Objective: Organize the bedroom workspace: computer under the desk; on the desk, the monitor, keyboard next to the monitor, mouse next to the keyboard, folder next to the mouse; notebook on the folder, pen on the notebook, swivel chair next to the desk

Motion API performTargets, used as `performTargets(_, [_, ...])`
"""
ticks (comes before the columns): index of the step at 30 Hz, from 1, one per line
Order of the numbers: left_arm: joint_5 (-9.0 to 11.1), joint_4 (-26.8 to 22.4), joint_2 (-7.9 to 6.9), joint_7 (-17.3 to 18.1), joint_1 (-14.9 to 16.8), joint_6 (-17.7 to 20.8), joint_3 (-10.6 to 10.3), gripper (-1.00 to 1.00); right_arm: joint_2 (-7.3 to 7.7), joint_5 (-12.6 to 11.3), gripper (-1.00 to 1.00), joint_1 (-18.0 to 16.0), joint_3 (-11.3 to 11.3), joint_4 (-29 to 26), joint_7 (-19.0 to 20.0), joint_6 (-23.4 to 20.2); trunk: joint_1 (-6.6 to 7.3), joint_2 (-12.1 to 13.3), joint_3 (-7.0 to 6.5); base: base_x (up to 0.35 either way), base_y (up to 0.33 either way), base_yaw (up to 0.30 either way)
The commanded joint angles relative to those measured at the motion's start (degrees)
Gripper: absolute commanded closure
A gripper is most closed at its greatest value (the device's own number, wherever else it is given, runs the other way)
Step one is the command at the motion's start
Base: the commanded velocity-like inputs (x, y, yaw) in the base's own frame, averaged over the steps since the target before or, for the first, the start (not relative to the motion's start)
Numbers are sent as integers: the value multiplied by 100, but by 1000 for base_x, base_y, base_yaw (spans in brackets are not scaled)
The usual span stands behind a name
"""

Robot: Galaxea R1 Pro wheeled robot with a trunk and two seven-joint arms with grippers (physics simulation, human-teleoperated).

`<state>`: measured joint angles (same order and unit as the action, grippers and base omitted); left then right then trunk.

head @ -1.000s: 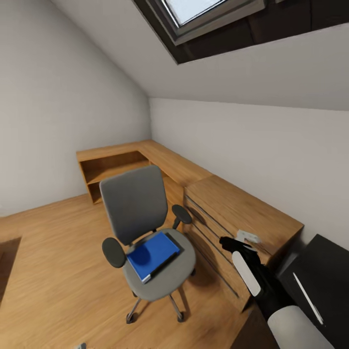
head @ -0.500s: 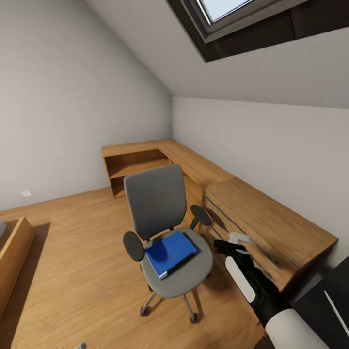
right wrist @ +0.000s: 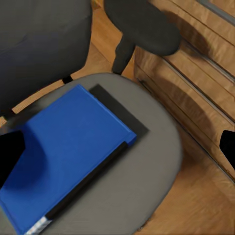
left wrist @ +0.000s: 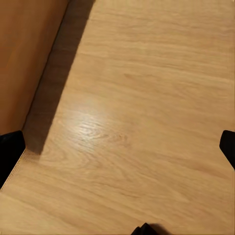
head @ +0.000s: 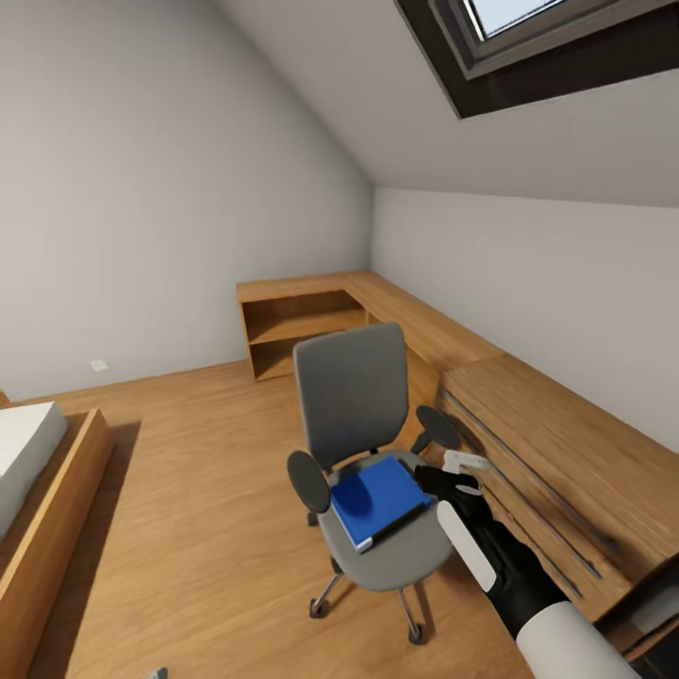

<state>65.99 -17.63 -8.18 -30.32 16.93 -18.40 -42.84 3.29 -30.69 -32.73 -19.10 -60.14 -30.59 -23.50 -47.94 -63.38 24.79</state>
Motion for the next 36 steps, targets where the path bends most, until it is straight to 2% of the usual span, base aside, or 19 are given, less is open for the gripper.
performTargets(1, [54,-12,-4,-27,4,-23,-49,-100,10,-41,-100,-6,-22,-15,-53,-17,-2,-4,7,158,303,28])
performTargets(22, [53,-12,-3,-27,4,-23,-49,-100,24,-33,-100,-6,-31,-146,-39,-14,-2,-4,7,112,302,5])
performTargets(36, [46,-12,1,-27,4,-23,-55,-100,31,-33,-100,-6,-24,-164,-35,-14,-2,-4,7,21,50,0])
